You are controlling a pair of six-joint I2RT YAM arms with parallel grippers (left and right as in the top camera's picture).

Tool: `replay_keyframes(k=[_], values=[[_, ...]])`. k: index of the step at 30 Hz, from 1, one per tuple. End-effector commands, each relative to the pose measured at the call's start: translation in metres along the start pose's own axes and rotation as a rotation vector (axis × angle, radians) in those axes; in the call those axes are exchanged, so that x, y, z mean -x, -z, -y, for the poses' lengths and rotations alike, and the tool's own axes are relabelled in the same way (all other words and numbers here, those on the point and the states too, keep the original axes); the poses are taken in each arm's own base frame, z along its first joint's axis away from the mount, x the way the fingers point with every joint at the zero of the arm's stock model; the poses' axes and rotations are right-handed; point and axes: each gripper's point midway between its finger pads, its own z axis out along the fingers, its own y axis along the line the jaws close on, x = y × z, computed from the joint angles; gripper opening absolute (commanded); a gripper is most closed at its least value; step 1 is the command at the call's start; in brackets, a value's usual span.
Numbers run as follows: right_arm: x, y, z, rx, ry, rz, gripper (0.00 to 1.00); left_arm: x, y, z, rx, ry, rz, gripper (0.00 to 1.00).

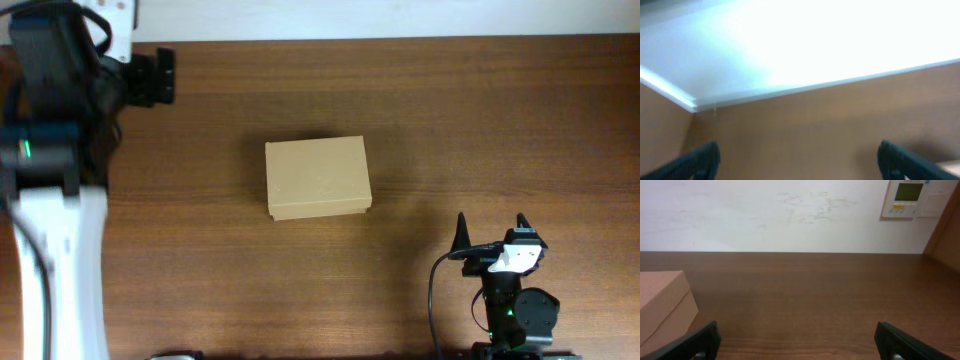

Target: Pack container

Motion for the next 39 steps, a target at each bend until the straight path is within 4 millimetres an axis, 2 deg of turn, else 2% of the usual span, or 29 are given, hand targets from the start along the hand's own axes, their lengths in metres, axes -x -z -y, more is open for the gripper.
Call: replay_keyframes(k=[1,4,7,11,13,18,23,26,34,39], values=[[-0.003,0.000,0.001,-0.006,-0.006,-0.005,0.99,0.013,0.033,0.030,-0.048,-0.036,0.138,1.00],[-0.003,0.000,0.001,-0.006,-0.006,-0.005,0.99,0.007,0.051,0.054,-0.090,-0.047,0.277,1.00],[-0.003,0.000,0.001,-0.006,-0.006,-0.005,0.99,-0.017,0.056,0.070,-0.133,-0.049,0.346,0.99],[-0.003,0.000,0.001,-0.006,-0.006,-0.005,0.99,-0.068,0.054,0.084,-0.160,-0.052,0.377,1.00],[-0.003,0.000,0.001,-0.006,-0.006,-0.006,0.99,-0.100,0.052,0.090,-0.161,-0.054,0.366,0.99],[-0.003,0.000,0.001,-0.006,-0.006,-0.005,0.99,-0.164,0.047,0.095,-0.128,-0.049,0.344,0.99],[-0.003,0.000,0.001,-0.006,-0.006,-0.006,0.99,-0.218,0.040,0.105,-0.138,-0.053,0.299,0.99],[-0.003,0.000,0.001,-0.006,-0.006,-0.005,0.99,-0.240,0.037,0.109,-0.141,-0.054,0.283,1.00],[-0.003,0.000,0.001,-0.006,-0.006,-0.005,0.99,-0.283,0.031,0.116,-0.136,-0.054,0.272,1.00],[-0.003,0.000,0.001,-0.006,-0.006,-0.006,0.99,-0.300,0.029,0.119,-0.134,-0.053,0.282,1.00]])
